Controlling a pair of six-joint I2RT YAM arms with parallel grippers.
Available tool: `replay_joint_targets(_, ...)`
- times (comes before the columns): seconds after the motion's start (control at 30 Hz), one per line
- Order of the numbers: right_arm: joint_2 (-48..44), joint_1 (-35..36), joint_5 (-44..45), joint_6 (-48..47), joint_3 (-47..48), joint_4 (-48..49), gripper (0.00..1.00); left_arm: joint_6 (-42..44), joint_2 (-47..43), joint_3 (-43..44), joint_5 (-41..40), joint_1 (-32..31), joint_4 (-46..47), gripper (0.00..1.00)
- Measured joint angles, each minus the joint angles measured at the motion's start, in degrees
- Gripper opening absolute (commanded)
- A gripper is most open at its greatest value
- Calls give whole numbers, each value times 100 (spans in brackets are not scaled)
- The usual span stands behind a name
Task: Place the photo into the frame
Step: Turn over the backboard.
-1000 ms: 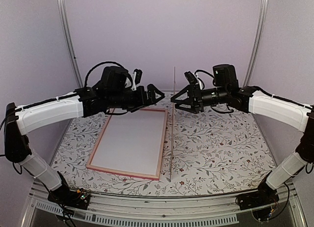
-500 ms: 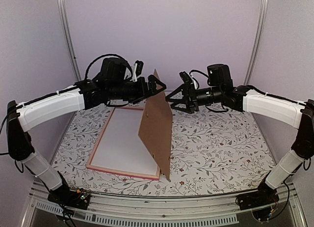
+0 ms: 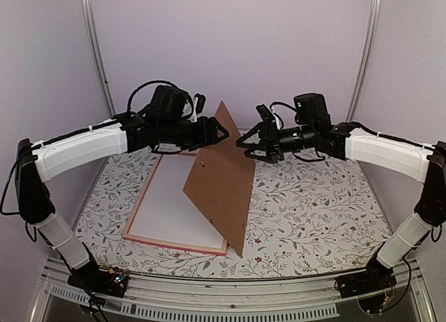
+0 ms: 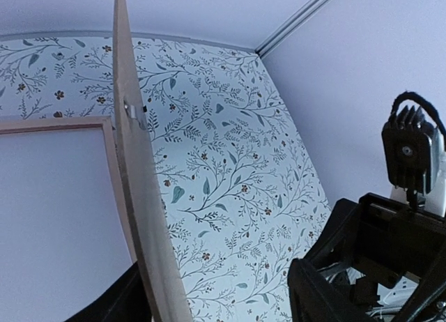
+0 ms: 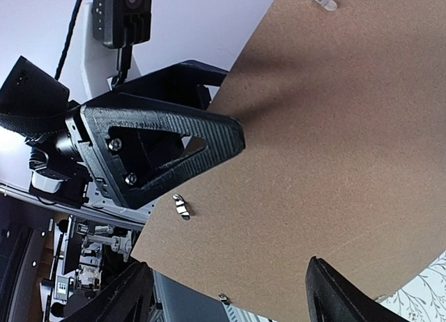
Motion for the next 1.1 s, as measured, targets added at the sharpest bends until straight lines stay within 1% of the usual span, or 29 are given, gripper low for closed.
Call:
replay_joint_targets(0.1,-72,-48,72,-46,-153,-50,79,129,0,9,-61,55,-203,51)
replay_joint_targets(0.17,-127,-94,105,-76,-267,-87,79,236,4,9,-68,118,-323,45)
replay_joint_targets(0.33,-238,-225,203,-151,-531,-164,79,321,26,4,-22,282,-527,39)
replay_joint_targets(0.67,-273,-396,334,-267,-977,-273,79,476,59,-46,70,455,-673,21)
replay_joint_targets(0.9,-273,-446,356,-321,-1209,-267,79,520,74,-140,149,581,-758,5)
replay_joint_targets(1.03,-273,-472,358,-332,-1333,-264,79,400,74,-149,286,638,-737,0)
replay_joint_targets(1.1,-271,-476,358,-339,-1364,-264,79,358,74,-162,345,651,-717,0)
